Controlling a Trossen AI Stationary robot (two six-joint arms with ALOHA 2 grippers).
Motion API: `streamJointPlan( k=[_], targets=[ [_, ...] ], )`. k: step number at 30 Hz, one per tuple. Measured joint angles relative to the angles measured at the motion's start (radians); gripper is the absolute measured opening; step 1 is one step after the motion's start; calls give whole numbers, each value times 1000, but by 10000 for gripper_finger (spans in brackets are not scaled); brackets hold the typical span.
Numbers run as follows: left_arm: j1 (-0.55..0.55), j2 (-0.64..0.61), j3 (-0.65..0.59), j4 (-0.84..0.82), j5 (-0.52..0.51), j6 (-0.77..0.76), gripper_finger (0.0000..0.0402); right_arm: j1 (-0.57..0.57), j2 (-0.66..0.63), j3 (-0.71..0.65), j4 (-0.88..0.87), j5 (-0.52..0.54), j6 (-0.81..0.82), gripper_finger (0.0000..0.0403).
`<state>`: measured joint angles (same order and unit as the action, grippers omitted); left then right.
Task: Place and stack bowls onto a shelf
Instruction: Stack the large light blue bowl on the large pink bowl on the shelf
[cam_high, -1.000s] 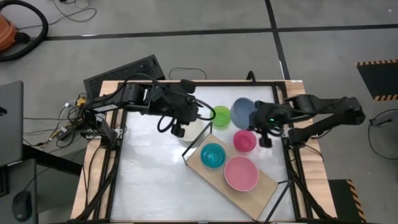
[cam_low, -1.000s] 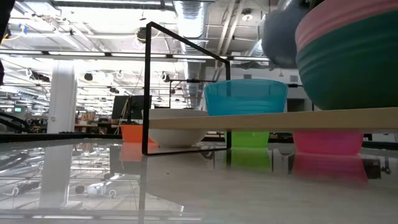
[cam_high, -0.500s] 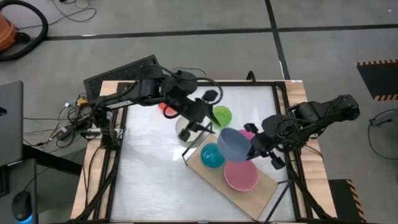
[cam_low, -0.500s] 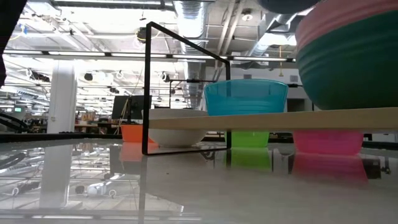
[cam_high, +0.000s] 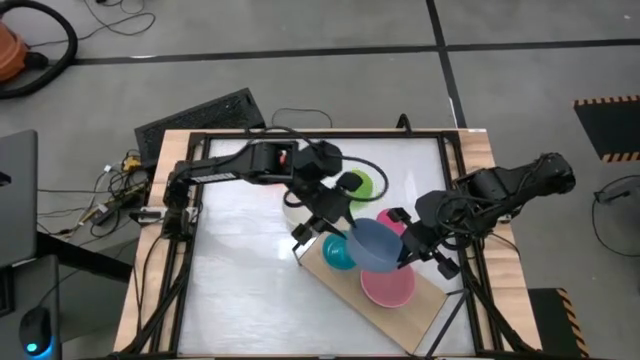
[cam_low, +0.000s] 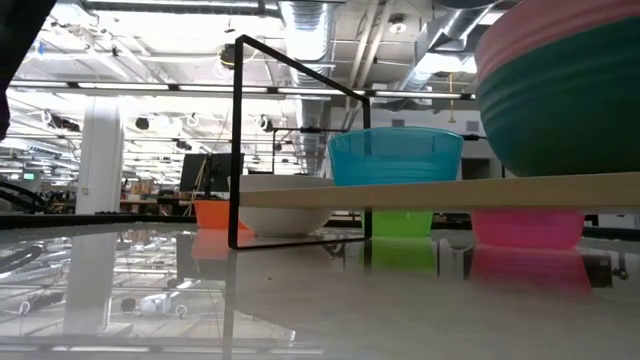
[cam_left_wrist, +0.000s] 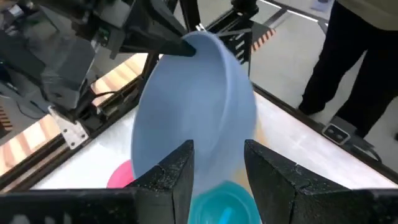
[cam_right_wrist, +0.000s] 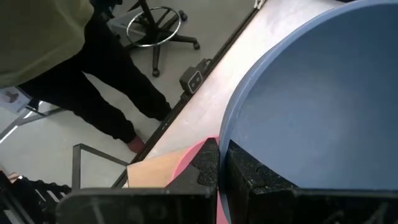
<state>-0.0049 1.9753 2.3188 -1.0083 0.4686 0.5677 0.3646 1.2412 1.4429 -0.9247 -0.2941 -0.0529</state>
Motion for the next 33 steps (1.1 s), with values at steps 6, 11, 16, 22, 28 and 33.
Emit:
streamJointPlan(
  k=[6, 11, 16, 22, 28, 33],
  targets=[
    [-12, 41, 0, -11, 8, -19, 128, 3, 8, 0, 16, -26, -4, 29],
    [-27, 63, 2, -7, 44, 2, 123, 4, 9, 0, 16, -36, -1, 29],
    [-40, 69, 6, -8, 74, 43, 68, 4, 8, 0, 24, -39, -5, 29],
    [-43, 75, 5, -13, 87, 53, 10, 3, 8, 0, 15, -53, -15, 29],
    [-56, 75, 5, 12, 22, 67, 1, -15, 7, 2, 71, 24, 33, 102],
    [-59, 76, 5, 17, -84, 71, 1, -49, 0, 0, 93, 39, 61, 201]
  ],
)
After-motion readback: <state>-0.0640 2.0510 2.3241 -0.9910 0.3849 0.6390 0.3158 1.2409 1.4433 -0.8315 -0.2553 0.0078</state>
